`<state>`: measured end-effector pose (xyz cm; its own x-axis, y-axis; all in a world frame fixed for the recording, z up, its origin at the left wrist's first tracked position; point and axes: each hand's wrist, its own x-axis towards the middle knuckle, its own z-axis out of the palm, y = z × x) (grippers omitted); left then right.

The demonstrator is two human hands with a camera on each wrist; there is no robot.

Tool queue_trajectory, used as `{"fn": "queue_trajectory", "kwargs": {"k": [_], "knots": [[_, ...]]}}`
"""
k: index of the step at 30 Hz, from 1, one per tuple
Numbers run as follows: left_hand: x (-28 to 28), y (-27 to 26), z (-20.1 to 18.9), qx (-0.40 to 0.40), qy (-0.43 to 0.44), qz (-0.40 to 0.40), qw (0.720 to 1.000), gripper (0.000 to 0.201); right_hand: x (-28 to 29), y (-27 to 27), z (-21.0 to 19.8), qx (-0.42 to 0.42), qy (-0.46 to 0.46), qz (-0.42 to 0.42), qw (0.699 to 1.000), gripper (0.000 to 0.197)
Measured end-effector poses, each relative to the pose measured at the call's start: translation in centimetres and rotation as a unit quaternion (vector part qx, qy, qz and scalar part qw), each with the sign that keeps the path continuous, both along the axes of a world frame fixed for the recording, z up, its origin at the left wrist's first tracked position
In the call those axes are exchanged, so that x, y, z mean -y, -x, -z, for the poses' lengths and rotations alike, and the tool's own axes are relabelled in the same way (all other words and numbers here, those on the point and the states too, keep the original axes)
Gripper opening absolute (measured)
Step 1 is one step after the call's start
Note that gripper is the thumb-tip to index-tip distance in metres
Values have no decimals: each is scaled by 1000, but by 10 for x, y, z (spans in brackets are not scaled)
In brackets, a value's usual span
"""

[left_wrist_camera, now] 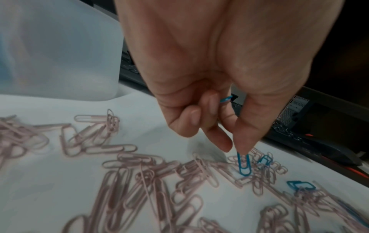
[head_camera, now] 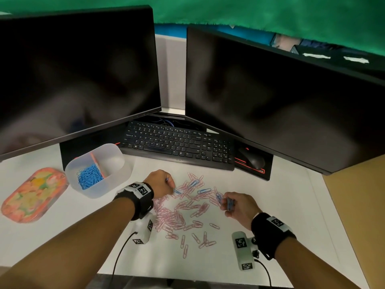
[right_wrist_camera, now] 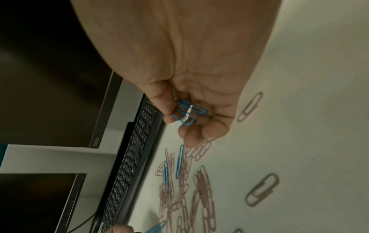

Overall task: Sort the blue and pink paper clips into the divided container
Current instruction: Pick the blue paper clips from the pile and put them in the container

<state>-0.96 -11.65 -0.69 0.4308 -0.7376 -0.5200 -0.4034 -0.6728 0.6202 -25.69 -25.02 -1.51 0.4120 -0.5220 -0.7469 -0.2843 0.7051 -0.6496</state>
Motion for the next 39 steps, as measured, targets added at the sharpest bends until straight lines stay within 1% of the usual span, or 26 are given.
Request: {"fn": "queue_trajectory", "kwargs": {"k": [2, 4, 5, 6, 7, 9, 10, 12, 13, 16, 17, 19, 22, 27, 29, 31, 32, 34, 36, 38, 39], "knots": [[-1, 0, -3, -5, 1, -1, 1000, 15, 1, 0, 0, -23, 3, 0, 1000, 11], [-2, 0, -5, -14, 15, -12, 1000, 12, 3, -1, -1, -54, 37, -22, 998, 13], [-1, 0, -7, -22, 27, -23, 999, 11, 3, -2, -2, -76, 75, -54, 993, 14], [-1, 0, -7, -36, 41, -38, 998, 10, 2, -3, -4, -109, 129, -104, 980, 15], [0, 1, -8, -56, 58, -57, 995, 11, 1, -4, -6, -151, 195, -161, 956, 14], [2, 2, -11, -101, 88, -100, 986, 15, -5, -4, -5, -223, 322, -247, 886, 19], [2, 3, -13, -122, 100, -121, 980, 19, -8, -4, -4, -238, 365, -274, 857, 23], [3, 5, -16, -160, 116, -160, 967, 23, -12, -4, 2, -253, 422, -312, 812, 28], [4, 6, -18, -176, 126, -179, 960, 21, -12, -5, 5, -261, 440, -321, 797, 27], [7, 12, -20, -219, 152, -242, 933, 9, -13, -8, 7, -265, 455, -326, 785, 29], [9, 14, -20, -237, 157, -263, 922, 8, -13, -8, 7, -266, 454, -326, 785, 30], [10, 18, -19, -262, 162, -291, 906, 14, -14, -9, 6, -272, 446, -328, 787, 25], [11, 23, -16, -287, 159, -306, 894, 21, -14, -7, 3, -265, 430, -322, 801, 18], [12, 35, -9, -335, 157, -337, 866, 25, -12, -2, -5, -232, 390, -306, 837, 20], [12, 40, -8, -355, 149, -347, 855, 23, -9, -1, -3, -213, 369, -294, 855, 19], [13, 46, -7, -371, 133, -347, 851, 19, -7, 0, -1, -191, 345, -282, 875, 18], [13, 50, -6, -374, 122, -337, 855, 16, -7, 1, -1, -179, 332, -280, 883, 19], [15, 59, -4, -369, 97, -297, 876, 10, -8, 1, -3, -156, 310, -280, 895, 16], [17, 67, -3, -350, 73, -252, 899, 14, -10, -1, -6, -131, 281, -270, 912, 9], [21, 73, -2, -325, 53, -222, 918, 14, -11, -2, -7, -98, 224, -239, 940, 21], [22, 76, -2, -318, 48, -211, 923, 12, -12, -3, -7, -74, 185, -210, 957, 26]]}}
